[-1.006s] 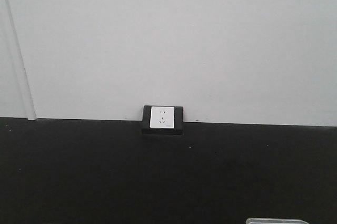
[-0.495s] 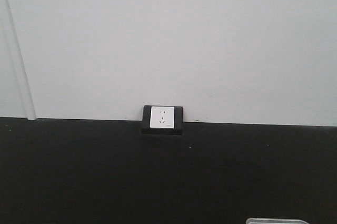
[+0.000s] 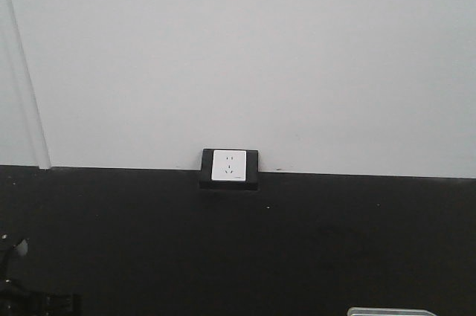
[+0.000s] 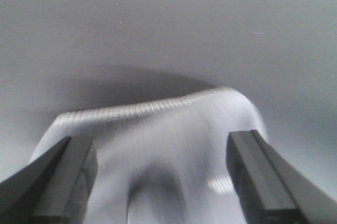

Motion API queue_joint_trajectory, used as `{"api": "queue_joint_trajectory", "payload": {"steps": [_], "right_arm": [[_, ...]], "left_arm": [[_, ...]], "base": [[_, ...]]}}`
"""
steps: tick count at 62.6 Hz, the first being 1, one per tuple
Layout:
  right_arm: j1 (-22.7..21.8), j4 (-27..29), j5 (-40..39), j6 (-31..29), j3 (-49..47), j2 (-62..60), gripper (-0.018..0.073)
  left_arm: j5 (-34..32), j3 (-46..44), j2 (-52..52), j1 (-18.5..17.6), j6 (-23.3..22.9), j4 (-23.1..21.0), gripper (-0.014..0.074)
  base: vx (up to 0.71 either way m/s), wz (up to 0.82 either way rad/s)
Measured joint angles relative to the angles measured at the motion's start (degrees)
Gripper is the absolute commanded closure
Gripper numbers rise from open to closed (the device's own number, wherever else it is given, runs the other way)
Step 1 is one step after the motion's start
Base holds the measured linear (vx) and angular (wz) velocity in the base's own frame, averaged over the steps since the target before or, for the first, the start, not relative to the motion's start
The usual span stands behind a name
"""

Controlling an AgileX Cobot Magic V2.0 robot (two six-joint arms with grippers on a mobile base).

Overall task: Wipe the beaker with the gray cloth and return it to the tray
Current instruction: 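Grasp gray cloth with left gripper and glass beaker with right gripper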

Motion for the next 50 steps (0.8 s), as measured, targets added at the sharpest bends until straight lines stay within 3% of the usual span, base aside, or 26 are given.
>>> {"api": "queue_joint_trajectory", "payload": {"steps": [12,27,38,50], "right_arm": [[0.00,0.00,-0.01,0.00,0.00,0.00,0.0026],[0.00,0.00,1.19,1.52,0.00,0.15,0.0033],[0.00,0.22,12.66,6.91,-3.70,5.53,0.0036],[0.00,2.38,27.00,4.34,-16.03,19.39,0.0036]], "left_arm": [[1.17,-1.89,5.66,0.00,0.05,0.00,0.0220],[2.86,-2.01,4.55,0.00,2.39,0.00,0.0598],[3.89,-2.01,-0.45,0.00,7.31,0.00,0.0601],[4.38,-2.01,-8.36,0.00,8.30,0.00,0.0600]], "base": [[0.00,0.00],[0.00,0.00],[0.00,0.00],[0.00,0.00]]}}
